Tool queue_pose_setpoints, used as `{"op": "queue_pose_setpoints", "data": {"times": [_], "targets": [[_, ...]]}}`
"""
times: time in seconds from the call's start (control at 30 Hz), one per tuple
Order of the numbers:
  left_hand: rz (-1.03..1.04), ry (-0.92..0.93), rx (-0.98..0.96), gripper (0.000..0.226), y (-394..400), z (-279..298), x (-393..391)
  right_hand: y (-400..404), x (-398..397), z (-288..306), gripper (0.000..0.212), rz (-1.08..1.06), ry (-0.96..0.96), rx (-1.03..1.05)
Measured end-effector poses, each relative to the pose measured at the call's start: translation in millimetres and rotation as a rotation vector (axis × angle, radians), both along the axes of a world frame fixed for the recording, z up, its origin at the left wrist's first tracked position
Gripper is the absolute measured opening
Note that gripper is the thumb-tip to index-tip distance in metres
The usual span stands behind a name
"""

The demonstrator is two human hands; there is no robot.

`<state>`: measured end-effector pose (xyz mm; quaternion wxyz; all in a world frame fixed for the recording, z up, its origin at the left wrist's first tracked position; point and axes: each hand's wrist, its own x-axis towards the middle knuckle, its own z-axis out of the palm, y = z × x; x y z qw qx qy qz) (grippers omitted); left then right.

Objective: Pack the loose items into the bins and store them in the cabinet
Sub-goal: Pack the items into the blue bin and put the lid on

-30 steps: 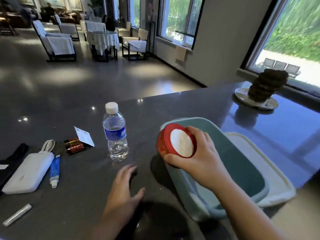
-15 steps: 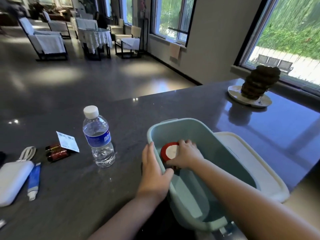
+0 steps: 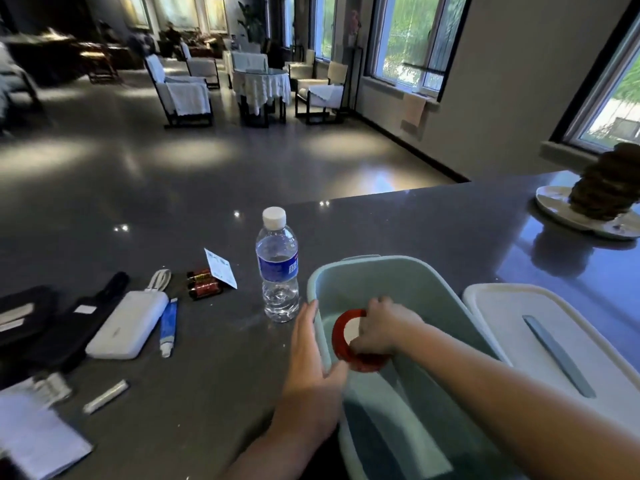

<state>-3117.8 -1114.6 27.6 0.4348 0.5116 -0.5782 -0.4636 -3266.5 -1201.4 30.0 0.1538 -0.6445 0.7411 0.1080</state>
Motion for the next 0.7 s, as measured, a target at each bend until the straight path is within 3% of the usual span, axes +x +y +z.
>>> {"op": "queue_pose_setpoints", "data": {"times": [0.07, 0.1, 0.17, 0.23, 0.33, 0.47, 0.57, 0.7], "targets": [[0.003, 0.036, 0.021, 0.083, 4, -3, 3, -2, 4, 36, 0.028, -0.026, -0.127, -0.376], [0.015, 0.039, 0.042, 0.081, 5, -6, 5, -4, 8, 56, 0.018, -0.066, -0.227, -0.603], [0.035, 0.074, 0.068, 0.076, 5, -17, 9, -14, 24, 90, 0.019, -0.077, -0.502, -0.903], [0.029, 0.086, 0.093, 0.073, 5, -25, 13, -28, 51, 102, 0.034, 0.026, -0.741, -0.84], [0.004, 0.082, 0.088, 0.075, 5, -30, 16, -50, 89, 87, 0.075, 0.125, -0.788, -0.475], [0.01, 0.013, -0.014, 0.075, 5, -22, 17, -60, 108, 64, 0.069, 0.11, -0.732, -0.413], [-0.032, -0.123, -0.124, 0.068, 5, -17, 25, -56, 101, 67, 0.059, 0.048, -0.68, -0.556], [-0.256, -0.32, -0.258, 0.059, -5, -13, 44, -35, 55, 121, 0.045, -0.087, -0.92, -0.834]]}}
